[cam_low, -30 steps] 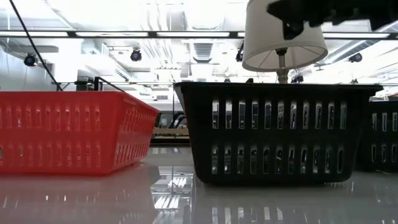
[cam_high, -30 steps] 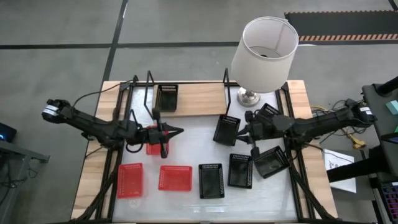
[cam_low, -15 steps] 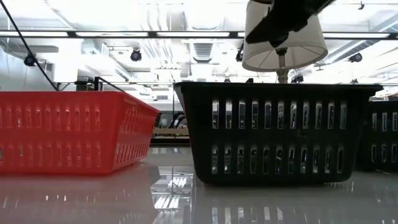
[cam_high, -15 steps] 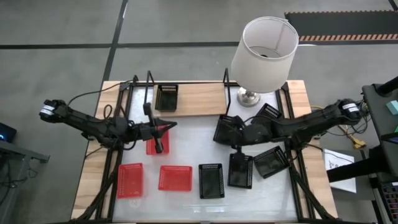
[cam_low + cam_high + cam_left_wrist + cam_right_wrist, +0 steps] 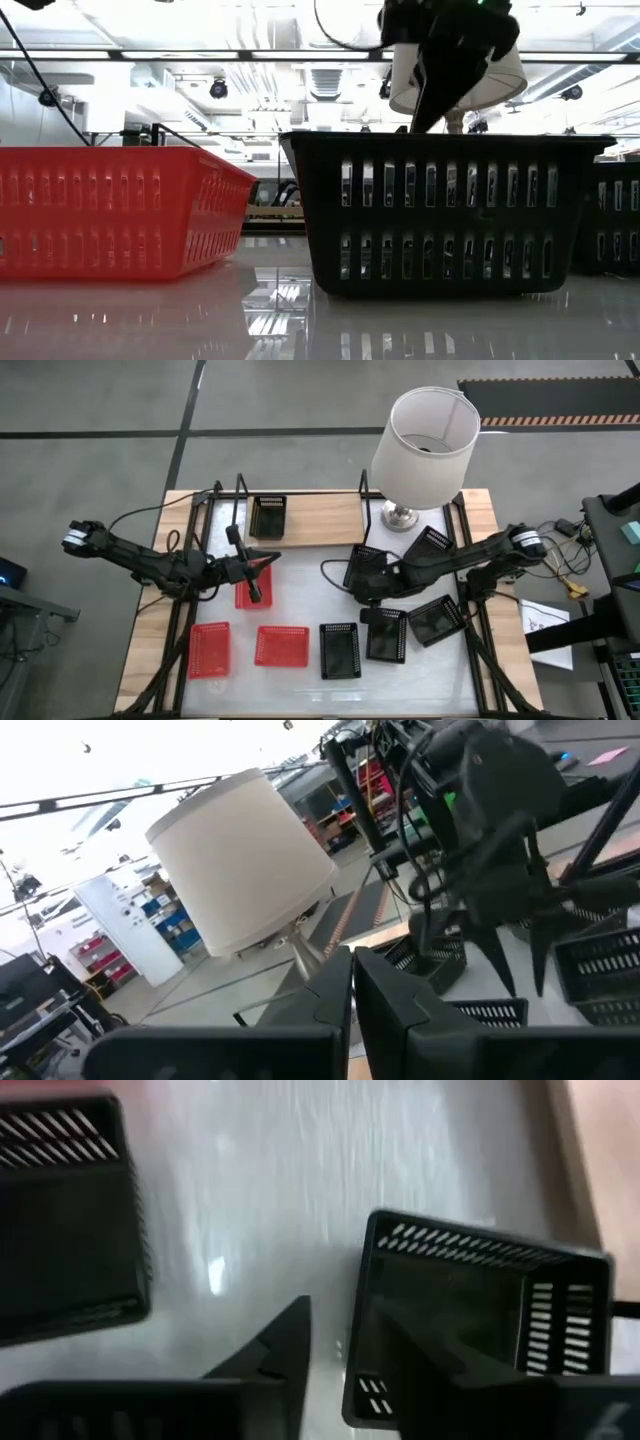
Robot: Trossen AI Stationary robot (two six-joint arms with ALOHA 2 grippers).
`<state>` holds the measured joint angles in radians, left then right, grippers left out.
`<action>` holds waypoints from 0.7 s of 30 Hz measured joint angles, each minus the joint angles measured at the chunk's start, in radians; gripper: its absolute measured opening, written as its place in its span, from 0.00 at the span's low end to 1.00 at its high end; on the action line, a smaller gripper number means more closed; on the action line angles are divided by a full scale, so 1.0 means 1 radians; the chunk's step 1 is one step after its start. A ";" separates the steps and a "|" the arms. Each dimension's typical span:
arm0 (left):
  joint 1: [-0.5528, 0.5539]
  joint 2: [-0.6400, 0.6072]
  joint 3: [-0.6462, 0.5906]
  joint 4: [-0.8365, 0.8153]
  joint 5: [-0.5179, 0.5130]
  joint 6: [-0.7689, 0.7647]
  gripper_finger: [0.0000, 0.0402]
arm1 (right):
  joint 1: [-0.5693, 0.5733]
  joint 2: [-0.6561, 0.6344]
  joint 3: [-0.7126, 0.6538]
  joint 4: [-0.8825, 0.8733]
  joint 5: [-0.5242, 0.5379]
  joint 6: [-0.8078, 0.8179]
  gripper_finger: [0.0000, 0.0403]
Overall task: Stack baskets on shelf by color
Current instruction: Put the black bin on the shelf
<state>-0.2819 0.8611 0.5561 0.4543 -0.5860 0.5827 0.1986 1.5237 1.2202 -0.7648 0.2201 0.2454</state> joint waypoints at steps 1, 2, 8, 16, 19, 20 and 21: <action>-0.001 -0.001 -0.002 -0.002 0.000 0.000 0.00 | 0.000 0.020 0.007 -0.014 0.001 -0.001 0.30; -0.001 -0.003 -0.002 -0.007 0.000 0.000 0.00 | 0.000 0.039 0.013 -0.023 0.001 -0.001 0.33; -0.001 -0.018 -0.005 -0.054 0.000 -0.001 0.00 | -0.019 0.118 0.018 -0.041 0.010 -0.001 0.47; 0.001 -0.025 -0.006 -0.056 0.000 -0.001 0.00 | -0.055 0.177 0.016 -0.039 0.017 -0.001 0.45; 0.000 -0.029 -0.006 -0.092 0.000 -0.001 0.00 | -0.066 0.198 0.014 -0.034 0.018 -0.001 0.40; 0.000 -0.031 -0.006 -0.107 0.000 -0.001 0.00 | -0.068 0.204 0.013 -0.034 0.018 -0.002 0.39; 0.000 -0.034 -0.006 -0.124 0.000 -0.001 0.00 | -0.071 0.212 0.013 -0.031 0.020 -0.001 0.37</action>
<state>-0.2817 0.8276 0.5497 0.3305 -0.5859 0.5819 0.1280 1.7358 1.2331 -0.7956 0.2399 0.2440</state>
